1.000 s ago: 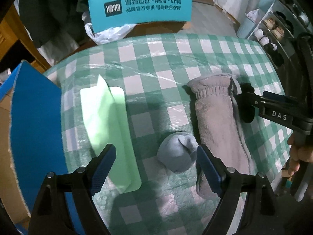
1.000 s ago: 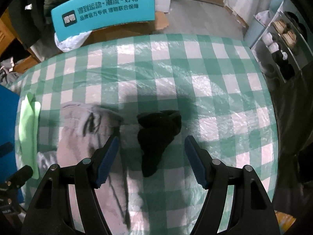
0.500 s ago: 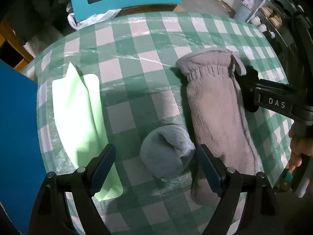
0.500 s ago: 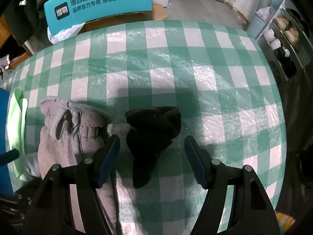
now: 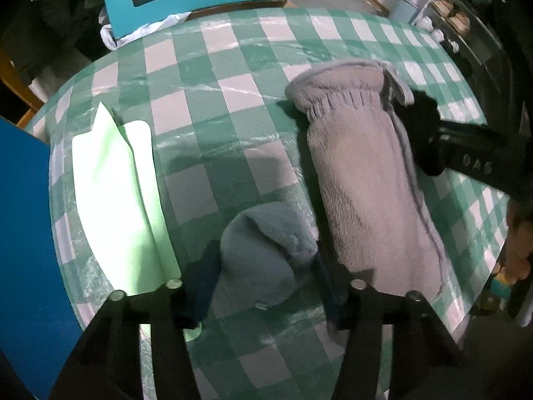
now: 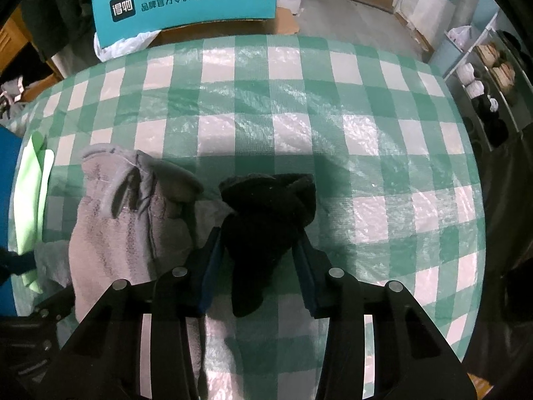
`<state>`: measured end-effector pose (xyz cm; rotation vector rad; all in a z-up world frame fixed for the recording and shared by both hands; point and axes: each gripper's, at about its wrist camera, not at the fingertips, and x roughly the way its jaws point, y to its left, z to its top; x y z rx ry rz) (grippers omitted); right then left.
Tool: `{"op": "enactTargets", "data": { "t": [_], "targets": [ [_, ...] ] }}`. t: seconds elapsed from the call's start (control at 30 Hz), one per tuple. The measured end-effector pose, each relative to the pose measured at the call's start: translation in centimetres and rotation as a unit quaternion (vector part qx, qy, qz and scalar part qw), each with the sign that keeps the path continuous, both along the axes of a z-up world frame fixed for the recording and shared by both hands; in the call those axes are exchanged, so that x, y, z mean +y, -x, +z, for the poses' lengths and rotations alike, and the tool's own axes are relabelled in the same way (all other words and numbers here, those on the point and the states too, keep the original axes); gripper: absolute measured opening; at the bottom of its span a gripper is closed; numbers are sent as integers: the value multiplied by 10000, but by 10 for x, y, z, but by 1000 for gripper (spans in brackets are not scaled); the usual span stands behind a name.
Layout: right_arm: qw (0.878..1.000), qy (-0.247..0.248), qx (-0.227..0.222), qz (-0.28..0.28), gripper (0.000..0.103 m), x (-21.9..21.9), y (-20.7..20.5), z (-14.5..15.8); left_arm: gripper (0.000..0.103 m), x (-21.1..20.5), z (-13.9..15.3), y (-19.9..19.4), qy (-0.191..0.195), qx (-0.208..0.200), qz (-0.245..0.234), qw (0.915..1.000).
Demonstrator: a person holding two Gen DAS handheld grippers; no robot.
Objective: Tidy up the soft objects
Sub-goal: 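Grasp the grey sock with the left tool while the right tool grasps the black sock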
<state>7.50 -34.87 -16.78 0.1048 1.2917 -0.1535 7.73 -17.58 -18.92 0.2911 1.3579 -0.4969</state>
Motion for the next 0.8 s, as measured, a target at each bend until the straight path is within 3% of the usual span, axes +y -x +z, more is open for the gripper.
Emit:
{"op": "enactTargets", "data": {
  "t": [0.17,0.23,0.8],
  "targets": [
    [10000,2,-91,3,41,2,2,11,33,-2,4,4,4,-113,-111,9999],
    [9999,28,-134,22,41,3,4,17,31,-2,7,4,-11,-149,-118,9998],
    [9985,15,-515,170,41,21,27,62,28,7,46,12,32,-676,-98,9977]
  ]
}}
